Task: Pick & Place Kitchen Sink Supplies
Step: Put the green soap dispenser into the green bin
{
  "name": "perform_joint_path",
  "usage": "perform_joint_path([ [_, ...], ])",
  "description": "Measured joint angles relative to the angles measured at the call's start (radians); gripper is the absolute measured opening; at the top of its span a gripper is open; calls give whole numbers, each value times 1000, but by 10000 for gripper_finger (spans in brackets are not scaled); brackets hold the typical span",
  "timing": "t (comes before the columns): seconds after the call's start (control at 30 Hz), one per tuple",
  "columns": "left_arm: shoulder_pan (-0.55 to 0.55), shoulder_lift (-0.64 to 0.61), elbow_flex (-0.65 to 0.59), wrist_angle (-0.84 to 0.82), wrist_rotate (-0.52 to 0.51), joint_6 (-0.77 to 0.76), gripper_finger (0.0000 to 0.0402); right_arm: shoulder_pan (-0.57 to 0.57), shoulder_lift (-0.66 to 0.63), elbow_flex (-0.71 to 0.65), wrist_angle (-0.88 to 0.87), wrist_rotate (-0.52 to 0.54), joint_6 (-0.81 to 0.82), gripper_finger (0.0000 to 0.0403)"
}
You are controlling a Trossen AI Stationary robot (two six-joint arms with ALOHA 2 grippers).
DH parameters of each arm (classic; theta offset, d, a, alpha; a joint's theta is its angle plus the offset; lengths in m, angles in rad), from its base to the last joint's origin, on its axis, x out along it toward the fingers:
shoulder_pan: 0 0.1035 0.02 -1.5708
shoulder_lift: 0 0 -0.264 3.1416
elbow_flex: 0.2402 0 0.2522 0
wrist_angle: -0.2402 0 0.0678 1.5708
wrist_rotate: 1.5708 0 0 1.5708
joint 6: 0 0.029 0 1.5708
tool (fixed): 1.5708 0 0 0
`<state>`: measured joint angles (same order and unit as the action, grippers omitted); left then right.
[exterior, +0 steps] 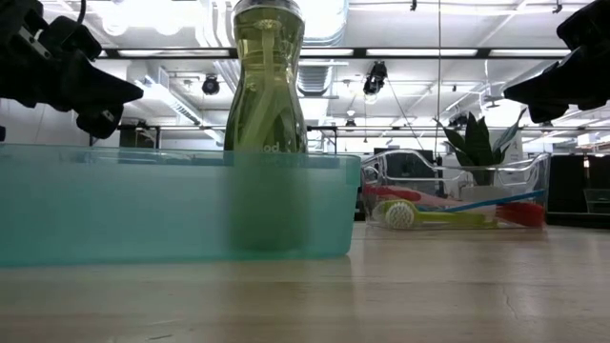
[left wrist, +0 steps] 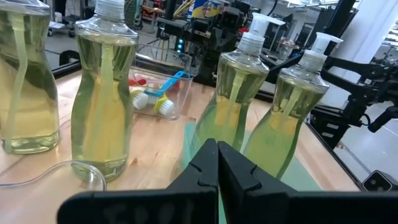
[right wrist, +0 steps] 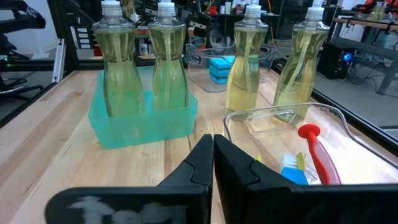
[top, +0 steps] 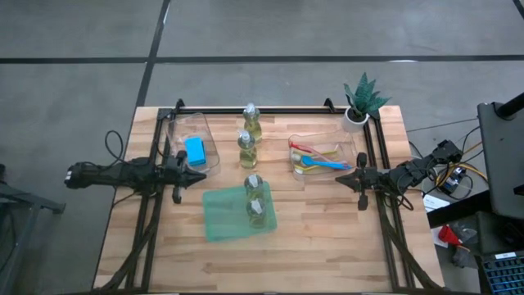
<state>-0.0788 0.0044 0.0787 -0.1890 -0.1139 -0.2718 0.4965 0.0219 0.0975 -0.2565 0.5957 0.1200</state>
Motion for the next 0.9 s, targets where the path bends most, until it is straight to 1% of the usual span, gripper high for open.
perform_joint_path([
  [0.77,0,0,0,2,0,1,0,0,0,0,0,0,0,8],
  [0.8,0,0,-1,10,-12,10,0,0,0,0,0,0,0,8],
  [0.83,-1,0,-6,42,-58,12,0,0,0,0,0,0,0,8],
  [0.87,1,5,-11,90,-109,-18,0,0,0,0,0,0,0,8],
  [0.9,1,9,-13,173,-161,-60,0,0,0,0,0,0,0,8],
])
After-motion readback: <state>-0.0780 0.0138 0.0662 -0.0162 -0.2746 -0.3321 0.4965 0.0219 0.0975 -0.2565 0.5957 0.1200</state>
